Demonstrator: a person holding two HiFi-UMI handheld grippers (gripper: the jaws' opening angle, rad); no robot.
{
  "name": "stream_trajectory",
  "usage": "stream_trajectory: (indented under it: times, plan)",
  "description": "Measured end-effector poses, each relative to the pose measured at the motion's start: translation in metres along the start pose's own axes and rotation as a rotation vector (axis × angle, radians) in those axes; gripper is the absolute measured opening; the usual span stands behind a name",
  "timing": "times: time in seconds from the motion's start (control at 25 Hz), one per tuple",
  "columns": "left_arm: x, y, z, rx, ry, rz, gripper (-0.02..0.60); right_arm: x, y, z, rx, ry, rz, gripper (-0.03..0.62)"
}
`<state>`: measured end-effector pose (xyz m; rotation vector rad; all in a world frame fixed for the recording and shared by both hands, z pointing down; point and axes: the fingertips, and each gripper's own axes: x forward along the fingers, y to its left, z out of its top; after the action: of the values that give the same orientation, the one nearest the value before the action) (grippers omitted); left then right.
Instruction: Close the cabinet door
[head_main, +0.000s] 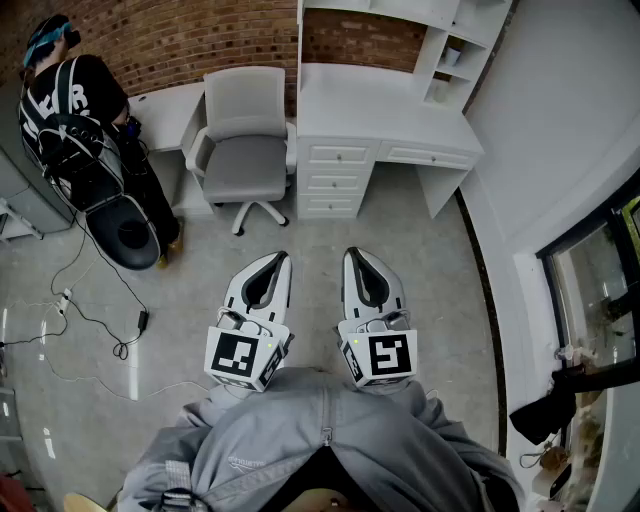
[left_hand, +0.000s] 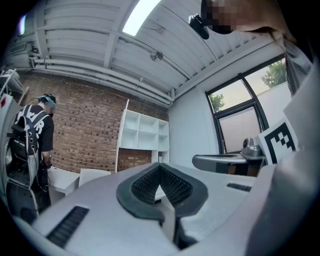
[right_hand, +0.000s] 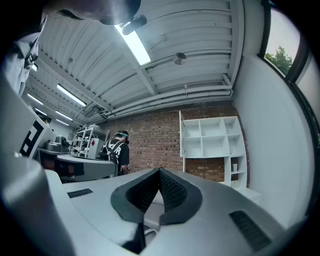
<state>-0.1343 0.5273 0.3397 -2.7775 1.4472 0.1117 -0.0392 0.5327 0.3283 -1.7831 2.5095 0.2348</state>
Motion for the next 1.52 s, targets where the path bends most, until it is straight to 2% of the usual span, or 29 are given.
stream_trajectory:
  times: [0.36,0.48,0.76,0.88,1.16,1.52]
  plan:
    - [0.002,0.001,-0.002,0.002,-0.011,-0.008,0.003,0.005,-0.002,-0.003,0.004,0.0,0.003,0.026]
    - [0.003,0.003,-0.002,-0.006,0.008,0.008,0.003,0.005,-0.004,-0.001,0.004,-0.003,0.003,0.026]
    - [0.003,-0.007,-0.003,-0.001,-0.008,0.003,0.003,-0.003,-0.008,0.002,0.046,-0.028,0.023,0.026]
    - [0.002,-0.008,-0.008,-0.014,0.002,0.024,0.003,-0.007,-0.011,-0.001,0.046,-0.026,0.032,0.026]
    - [0.008,-0.018,-0.021,-0.025,0.003,0.009,0.003,-0.012,-0.019,-0.015,0.05,-0.004,0.038,0.026]
    - [0.044,0.015,-0.03,-0.032,0.005,0.028,0.003,0.026,-0.029,-0.032,0.051,0.017,0.04,0.026]
